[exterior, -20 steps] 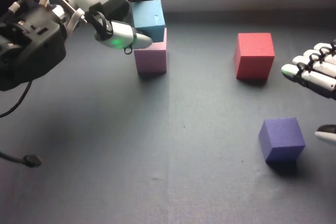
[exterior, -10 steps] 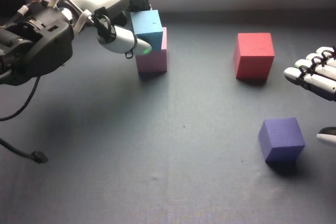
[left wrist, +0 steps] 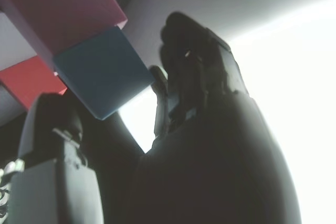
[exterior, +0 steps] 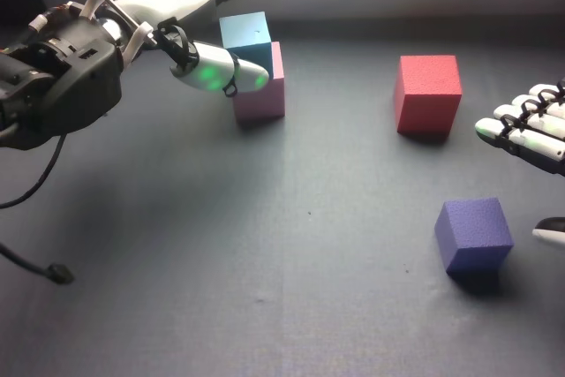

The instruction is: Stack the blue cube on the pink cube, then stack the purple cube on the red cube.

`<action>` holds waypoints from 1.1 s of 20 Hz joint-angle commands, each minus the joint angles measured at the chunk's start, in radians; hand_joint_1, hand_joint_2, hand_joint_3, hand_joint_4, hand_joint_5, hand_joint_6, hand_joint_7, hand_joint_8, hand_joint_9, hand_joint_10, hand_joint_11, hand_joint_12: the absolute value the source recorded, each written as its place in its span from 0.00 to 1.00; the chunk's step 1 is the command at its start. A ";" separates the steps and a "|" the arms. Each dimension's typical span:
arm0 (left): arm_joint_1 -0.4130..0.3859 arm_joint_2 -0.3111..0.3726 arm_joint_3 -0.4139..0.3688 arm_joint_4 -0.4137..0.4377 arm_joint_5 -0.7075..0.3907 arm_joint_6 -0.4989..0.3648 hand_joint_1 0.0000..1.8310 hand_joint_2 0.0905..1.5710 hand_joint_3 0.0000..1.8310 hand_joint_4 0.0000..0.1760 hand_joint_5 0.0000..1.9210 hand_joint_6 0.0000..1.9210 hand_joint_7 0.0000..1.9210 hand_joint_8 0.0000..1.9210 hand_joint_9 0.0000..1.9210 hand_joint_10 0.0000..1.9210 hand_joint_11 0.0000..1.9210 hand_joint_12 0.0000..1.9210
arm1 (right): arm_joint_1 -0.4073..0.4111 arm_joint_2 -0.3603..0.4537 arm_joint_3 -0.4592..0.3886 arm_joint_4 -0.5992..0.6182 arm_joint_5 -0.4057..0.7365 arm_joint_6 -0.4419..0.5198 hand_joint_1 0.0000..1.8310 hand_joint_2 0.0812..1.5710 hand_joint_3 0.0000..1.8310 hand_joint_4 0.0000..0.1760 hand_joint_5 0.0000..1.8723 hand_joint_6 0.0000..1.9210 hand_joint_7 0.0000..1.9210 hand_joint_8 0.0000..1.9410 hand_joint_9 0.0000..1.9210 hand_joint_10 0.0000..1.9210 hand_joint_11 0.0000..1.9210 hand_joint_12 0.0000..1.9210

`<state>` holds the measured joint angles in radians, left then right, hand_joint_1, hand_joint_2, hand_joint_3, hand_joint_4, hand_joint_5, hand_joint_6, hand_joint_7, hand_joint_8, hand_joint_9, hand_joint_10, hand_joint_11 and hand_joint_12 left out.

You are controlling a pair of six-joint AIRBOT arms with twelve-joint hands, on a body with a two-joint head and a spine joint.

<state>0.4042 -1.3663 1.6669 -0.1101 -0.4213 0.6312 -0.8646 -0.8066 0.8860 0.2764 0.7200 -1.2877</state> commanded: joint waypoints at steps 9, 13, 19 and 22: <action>0.115 0.179 -0.207 -0.002 -0.463 -0.001 0.19 0.63 0.00 1.00 0.00 0.00 0.00 0.00 0.00 0.00 0.00 1.00 | 0.003 0.020 -0.016 -0.075 0.153 0.098 0.29 0.81 0.00 0.00 0.00 0.00 0.00 0.00 0.00 0.00 0.00 0.00; 0.233 0.288 -0.346 -0.002 -0.689 0.000 0.00 0.83 0.03 1.00 0.00 0.00 0.00 0.00 0.00 0.00 0.00 0.01 | -0.001 0.008 -0.012 -0.117 0.160 0.163 0.29 0.75 0.00 0.00 0.00 0.00 0.00 0.00 0.00 0.00 0.00 0.00; 0.378 0.356 -0.466 -0.002 -0.867 0.000 0.16 0.87 0.01 1.00 0.00 0.00 0.00 0.00 0.00 0.00 0.00 0.00 | -0.023 -0.076 0.044 -0.101 0.120 0.194 0.40 0.66 0.00 0.00 0.00 0.00 0.00 0.00 0.00 0.00 0.00 0.00; 0.421 0.372 -0.496 -0.002 -0.906 0.000 0.20 0.88 0.01 1.00 0.00 0.00 0.00 0.00 0.00 0.00 0.00 0.00 | -0.028 -0.115 0.075 -0.076 0.083 0.194 0.42 0.65 0.00 0.00 0.00 0.00 0.00 0.00 0.00 0.00 0.00 0.00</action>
<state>0.8406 -1.0031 1.1683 -0.1005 -1.1957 0.6319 -0.8978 -0.9329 0.9672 0.2092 0.7017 -1.0969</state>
